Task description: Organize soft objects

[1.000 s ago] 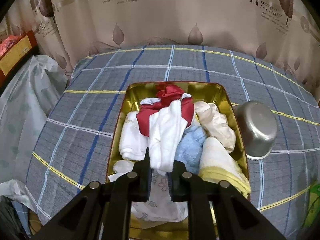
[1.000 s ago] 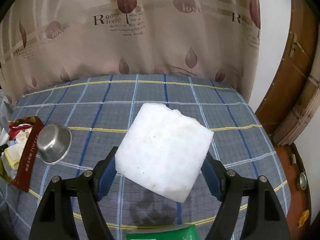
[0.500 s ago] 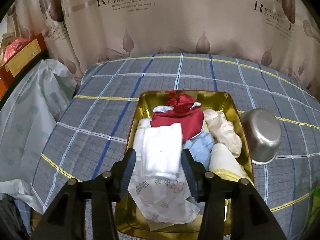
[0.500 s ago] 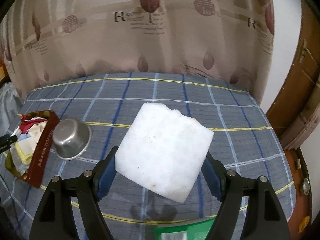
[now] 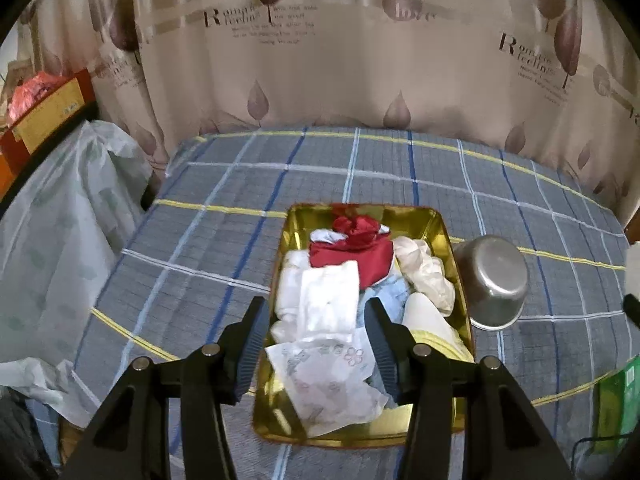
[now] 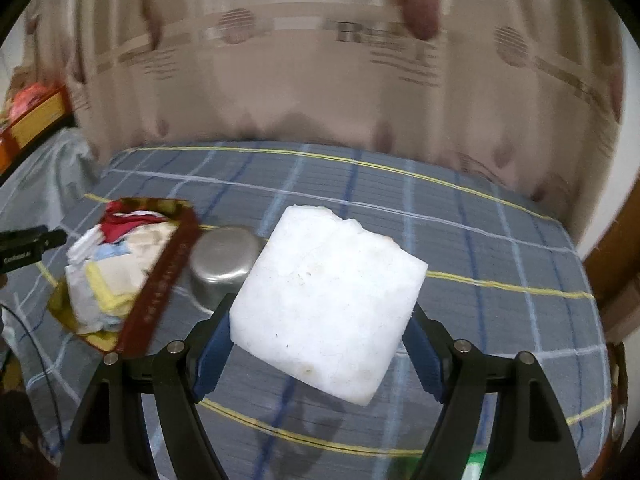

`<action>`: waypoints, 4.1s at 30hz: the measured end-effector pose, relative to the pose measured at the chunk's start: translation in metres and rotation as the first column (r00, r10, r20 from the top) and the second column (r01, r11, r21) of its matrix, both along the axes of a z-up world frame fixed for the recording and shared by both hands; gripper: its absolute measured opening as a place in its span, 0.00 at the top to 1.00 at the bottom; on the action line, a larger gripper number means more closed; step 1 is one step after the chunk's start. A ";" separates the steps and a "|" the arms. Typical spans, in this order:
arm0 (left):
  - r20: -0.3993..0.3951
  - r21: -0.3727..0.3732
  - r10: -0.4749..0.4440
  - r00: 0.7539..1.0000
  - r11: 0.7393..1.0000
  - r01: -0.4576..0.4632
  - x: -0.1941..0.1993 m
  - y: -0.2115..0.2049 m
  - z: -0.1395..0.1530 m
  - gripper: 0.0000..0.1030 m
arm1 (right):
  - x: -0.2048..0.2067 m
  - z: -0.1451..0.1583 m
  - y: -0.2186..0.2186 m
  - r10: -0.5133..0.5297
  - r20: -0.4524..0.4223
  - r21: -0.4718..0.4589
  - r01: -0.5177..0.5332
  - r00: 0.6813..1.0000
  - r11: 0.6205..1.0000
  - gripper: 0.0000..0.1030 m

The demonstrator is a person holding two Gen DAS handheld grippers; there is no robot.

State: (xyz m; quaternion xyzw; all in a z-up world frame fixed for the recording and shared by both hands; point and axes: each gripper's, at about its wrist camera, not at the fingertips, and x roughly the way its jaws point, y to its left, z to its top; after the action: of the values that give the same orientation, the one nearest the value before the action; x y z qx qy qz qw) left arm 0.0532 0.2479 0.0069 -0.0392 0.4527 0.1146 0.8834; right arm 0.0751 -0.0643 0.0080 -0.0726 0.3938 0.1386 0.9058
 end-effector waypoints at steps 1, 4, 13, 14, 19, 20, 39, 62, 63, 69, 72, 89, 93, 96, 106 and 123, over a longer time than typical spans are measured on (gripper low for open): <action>0.010 0.008 0.001 1.000 1.000 -0.001 -0.004 0.000 0.005 0.51 | 0.000 0.000 0.007 0.019 -0.004 0.003 -0.019 1.000 1.000 0.28; 0.004 0.022 -0.005 1.000 1.000 0.005 -0.010 0.000 0.015 0.51 | 0.002 -0.002 0.036 0.092 -0.009 0.007 -0.092 0.996 0.996 0.28; -0.055 -0.032 -0.002 0.998 0.999 0.000 -0.024 0.016 0.015 0.51 | 0.018 -0.018 0.135 0.288 -0.063 0.031 -0.286 0.956 0.958 0.28; -0.059 -0.016 0.011 0.998 1.000 -0.012 -0.025 0.018 0.015 0.51 | 0.021 -0.021 0.145 0.306 -0.075 0.039 -0.304 0.949 0.952 0.28; -0.058 0.027 0.083 0.995 0.996 -0.082 -0.034 0.032 0.010 0.51 | 0.040 -0.036 0.189 0.359 -0.148 0.076 -0.351 0.921 0.933 0.28; -0.058 0.026 0.099 0.993 0.995 -0.098 -0.035 0.035 0.009 0.51 | 0.043 -0.040 0.196 0.362 -0.162 0.081 -0.353 0.918 0.932 0.28; -0.031 -0.017 0.218 0.975 0.976 -0.219 -0.042 0.064 -0.006 0.51 | 0.076 -0.086 0.244 0.301 -0.256 0.002 -0.311 0.919 0.950 0.26; -0.007 0.032 0.092 0.996 0.995 -0.091 -0.039 0.028 -0.003 0.51 | 0.027 -0.045 0.200 0.309 -0.179 0.095 -0.296 0.934 0.950 0.13; -0.006 0.033 0.091 0.996 0.995 -0.091 -0.040 0.027 -0.003 0.51 | 0.024 -0.043 0.196 0.304 -0.176 0.098 -0.291 0.936 0.952 0.13; -0.008 0.033 0.072 0.997 0.997 -0.072 -0.040 0.021 -0.004 0.51 | -0.002 -0.038 0.172 0.262 -0.152 0.089 -0.251 0.953 0.964 0.00; -0.011 0.035 0.060 0.998 0.998 -0.060 -0.040 0.016 -0.005 0.51 | -0.014 -0.038 0.165 0.264 -0.159 0.082 -0.253 0.951 0.964 0.00; -0.019 0.063 0.011 1.000 0.998 -0.009 -0.040 -0.004 -0.009 0.51 | -0.037 -0.044 0.147 0.214 -0.162 0.064 -0.206 0.963 0.977 0.00; -0.027 0.065 0.004 1.000 0.998 -0.002 -0.039 -0.006 -0.011 0.51 | -0.037 -0.046 0.150 0.217 -0.168 0.060 -0.210 0.962 0.976 0.00; -0.030 0.066 0.001 1.000 0.998 0.001 -0.038 -0.006 -0.012 0.51 | -0.038 -0.048 0.151 0.222 -0.172 0.057 -0.215 0.960 0.975 0.00; -0.033 0.070 -0.007 0.999 0.998 0.009 -0.038 -0.010 -0.013 0.51 | -0.038 -0.049 0.151 0.223 -0.174 0.054 -0.217 0.959 0.975 0.00; -0.031 0.070 -0.008 0.999 0.997 0.011 -0.038 -0.012 -0.013 0.51 | -0.039 -0.051 0.151 0.227 -0.181 0.051 -0.222 0.957 0.974 0.00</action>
State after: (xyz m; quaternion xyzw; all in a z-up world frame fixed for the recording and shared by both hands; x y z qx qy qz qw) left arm 0.0147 0.2361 -0.0056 -0.0041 0.4621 0.1269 0.8777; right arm 0.0363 0.0872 -0.0427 -0.0897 0.4635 0.2527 0.8446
